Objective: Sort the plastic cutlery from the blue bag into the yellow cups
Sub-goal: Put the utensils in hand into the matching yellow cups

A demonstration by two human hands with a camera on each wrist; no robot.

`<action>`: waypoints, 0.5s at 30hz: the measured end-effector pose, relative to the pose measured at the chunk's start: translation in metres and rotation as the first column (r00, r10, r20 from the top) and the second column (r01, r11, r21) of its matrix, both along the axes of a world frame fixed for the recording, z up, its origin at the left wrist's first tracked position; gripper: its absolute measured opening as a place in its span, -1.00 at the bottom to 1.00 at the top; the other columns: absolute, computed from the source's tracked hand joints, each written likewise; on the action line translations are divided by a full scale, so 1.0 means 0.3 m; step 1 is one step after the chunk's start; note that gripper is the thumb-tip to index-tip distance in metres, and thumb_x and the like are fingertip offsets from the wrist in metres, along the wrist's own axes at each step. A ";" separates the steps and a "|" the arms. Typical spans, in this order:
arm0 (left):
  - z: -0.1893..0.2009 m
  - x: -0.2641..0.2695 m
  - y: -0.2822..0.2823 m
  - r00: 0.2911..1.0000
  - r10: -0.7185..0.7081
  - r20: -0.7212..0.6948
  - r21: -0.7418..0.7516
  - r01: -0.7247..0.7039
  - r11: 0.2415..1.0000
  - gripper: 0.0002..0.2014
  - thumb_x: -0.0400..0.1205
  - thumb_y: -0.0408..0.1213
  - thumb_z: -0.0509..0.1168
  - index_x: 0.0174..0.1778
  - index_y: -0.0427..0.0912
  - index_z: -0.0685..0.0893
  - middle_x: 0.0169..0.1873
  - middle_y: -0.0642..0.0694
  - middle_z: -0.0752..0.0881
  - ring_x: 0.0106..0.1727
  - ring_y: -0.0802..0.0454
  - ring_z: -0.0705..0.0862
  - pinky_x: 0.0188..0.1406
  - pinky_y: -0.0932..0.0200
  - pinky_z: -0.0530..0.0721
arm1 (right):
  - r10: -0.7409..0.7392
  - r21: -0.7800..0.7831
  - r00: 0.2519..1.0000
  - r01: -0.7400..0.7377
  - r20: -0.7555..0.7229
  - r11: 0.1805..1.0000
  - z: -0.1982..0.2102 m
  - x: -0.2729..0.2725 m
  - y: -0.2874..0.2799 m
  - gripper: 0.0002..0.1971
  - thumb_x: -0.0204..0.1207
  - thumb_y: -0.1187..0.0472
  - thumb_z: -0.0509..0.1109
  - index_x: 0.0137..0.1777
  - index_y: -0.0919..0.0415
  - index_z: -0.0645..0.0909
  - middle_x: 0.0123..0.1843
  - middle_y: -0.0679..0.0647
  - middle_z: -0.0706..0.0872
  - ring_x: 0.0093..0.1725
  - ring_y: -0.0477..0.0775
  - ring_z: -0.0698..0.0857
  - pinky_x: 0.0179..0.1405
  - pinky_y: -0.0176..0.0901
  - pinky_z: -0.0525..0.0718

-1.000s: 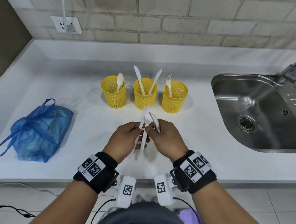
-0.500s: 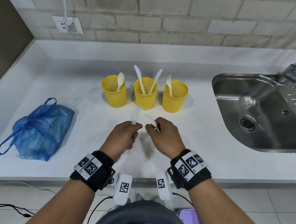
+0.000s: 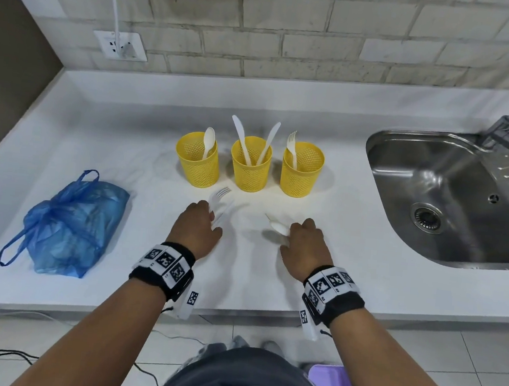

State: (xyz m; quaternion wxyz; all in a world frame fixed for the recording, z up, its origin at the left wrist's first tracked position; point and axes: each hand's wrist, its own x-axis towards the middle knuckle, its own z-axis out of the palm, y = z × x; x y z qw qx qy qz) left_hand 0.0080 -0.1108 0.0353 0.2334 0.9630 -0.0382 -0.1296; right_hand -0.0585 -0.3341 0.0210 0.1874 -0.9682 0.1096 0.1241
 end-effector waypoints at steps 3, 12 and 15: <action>-0.022 0.013 -0.015 0.999 -0.033 -0.006 0.092 0.033 0.995 -0.69 0.65 -0.19 0.42 0.18 -0.28 0.54 0.16 -0.25 0.64 0.22 -0.24 0.63 0.17 -0.01 0.55 | 0.034 -0.035 0.999 -0.035 -0.025 0.999 -0.012 0.012 0.013 -0.77 0.63 0.32 0.29 0.27 0.29 0.53 0.28 0.24 0.51 0.23 0.32 0.60 0.13 0.09 0.68; -0.047 0.023 -0.039 1.000 -0.015 -0.005 0.192 0.016 0.981 -0.73 0.70 -0.26 0.34 0.25 -0.29 0.52 0.20 -0.28 0.67 0.26 -0.28 0.65 0.12 -0.01 0.55 | 0.073 -0.025 0.997 -0.074 -0.031 0.997 -0.018 0.032 0.011 -0.78 0.60 0.37 0.24 0.21 0.30 0.54 0.21 0.25 0.62 0.17 0.33 0.69 0.06 0.05 0.64; -0.041 0.020 -0.046 0.999 0.035 -0.026 0.163 -0.031 0.986 -0.75 0.67 -0.28 0.35 0.21 -0.30 0.56 0.17 -0.27 0.71 0.22 -0.30 0.69 0.06 0.02 0.57 | 0.060 0.018 0.996 -0.059 -0.070 0.998 -0.003 0.035 0.002 -0.84 0.53 0.31 0.31 0.09 0.20 0.49 0.13 0.18 0.66 0.13 0.29 0.70 -0.06 -0.04 0.60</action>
